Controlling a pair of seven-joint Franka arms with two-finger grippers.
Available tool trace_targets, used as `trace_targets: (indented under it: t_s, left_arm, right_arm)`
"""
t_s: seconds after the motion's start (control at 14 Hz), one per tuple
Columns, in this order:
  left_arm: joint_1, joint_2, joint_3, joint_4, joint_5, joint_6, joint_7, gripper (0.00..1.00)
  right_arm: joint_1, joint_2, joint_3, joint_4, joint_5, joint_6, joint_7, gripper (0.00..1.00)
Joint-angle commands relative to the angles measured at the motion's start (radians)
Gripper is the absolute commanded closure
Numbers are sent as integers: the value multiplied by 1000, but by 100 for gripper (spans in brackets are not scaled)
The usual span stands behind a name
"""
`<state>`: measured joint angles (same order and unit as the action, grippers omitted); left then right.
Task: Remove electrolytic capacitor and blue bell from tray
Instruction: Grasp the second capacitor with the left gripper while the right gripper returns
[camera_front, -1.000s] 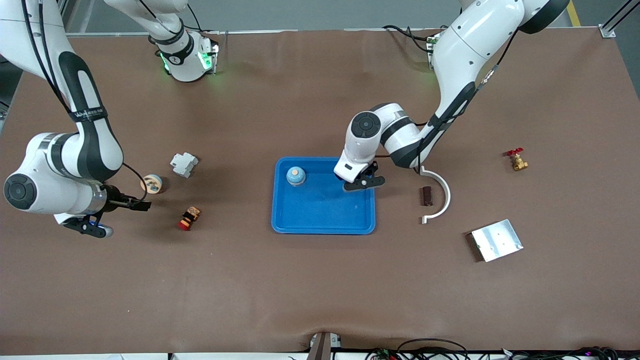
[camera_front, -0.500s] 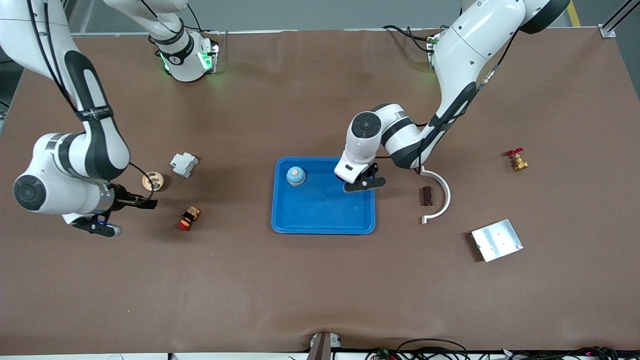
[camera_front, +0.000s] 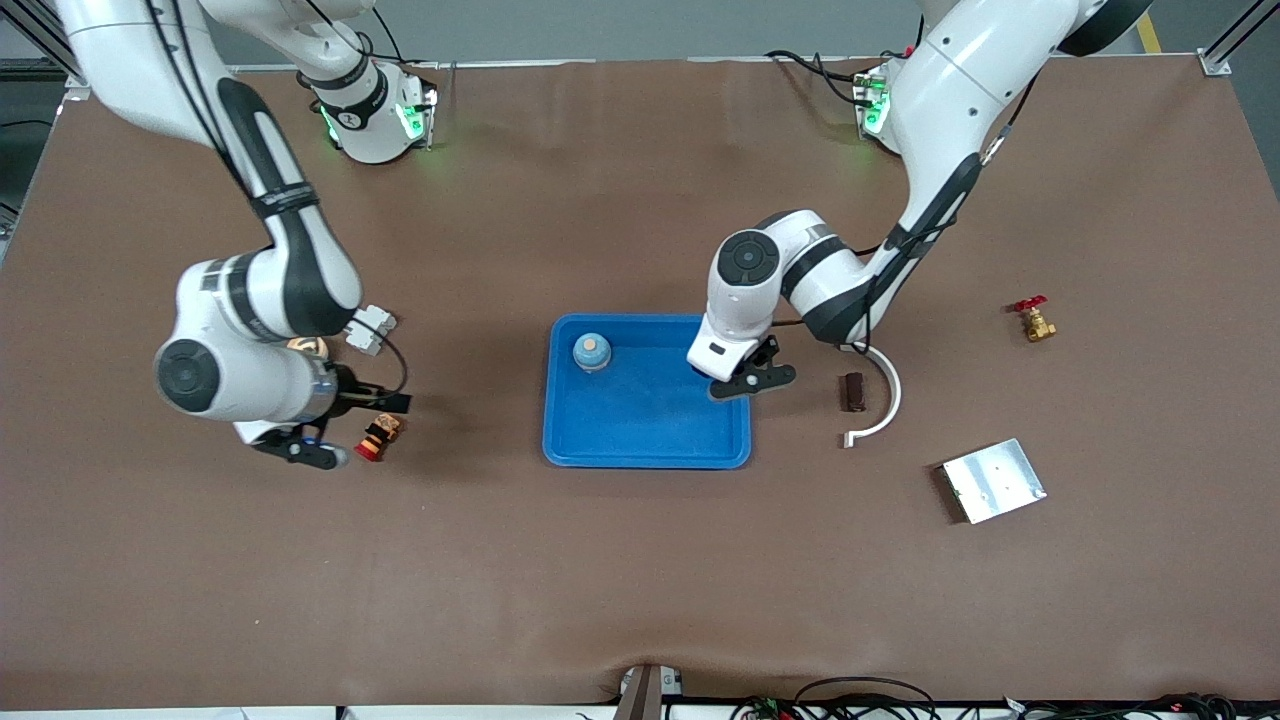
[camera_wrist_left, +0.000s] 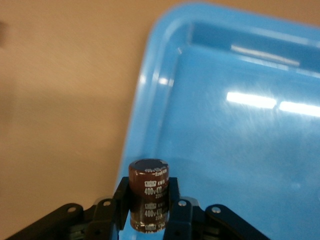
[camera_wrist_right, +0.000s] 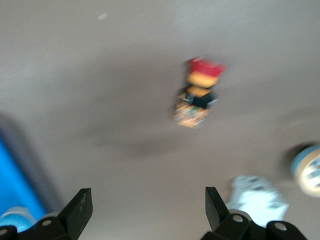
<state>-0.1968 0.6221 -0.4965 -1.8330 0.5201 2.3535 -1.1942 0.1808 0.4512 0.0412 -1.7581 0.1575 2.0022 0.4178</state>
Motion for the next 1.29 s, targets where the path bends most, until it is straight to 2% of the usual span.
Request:
trace_targets:
  t_s: [0.0,0.14,0.29,0.57,0.86,1.07,1.21]
  left_arm:
    - [65,-56,-36,-23,9,-46,48,100]
    - [164,-73,-100,-47,9,-56,102,100]
    - [281,-94,-181,-75,9,-89,178,100]
    - [476,-97,-309,-103,9,-134,297,100]
    - [595,-104,-367,-133,18,-134,384,100]
    - [668,-119,-386,-176,26,-117,461,100]
    - [707,-128,-387,-205,32,-90,513,100]
  right_arm:
    - [138,-20,-12,-12,22,12,151,0]
    - [219,-13,-11,-9,24,32,240,0]
    - [313,-5,-11,-12,27,113,382,0]
    - [420,41,-11,-11,27,199,548,0]
    - [468,89,-12,-11,27,220,566,0]
    - [473,133,-12,-7,28,308,587,0]
    - [477,139,-12,-9,27,313,589,0]
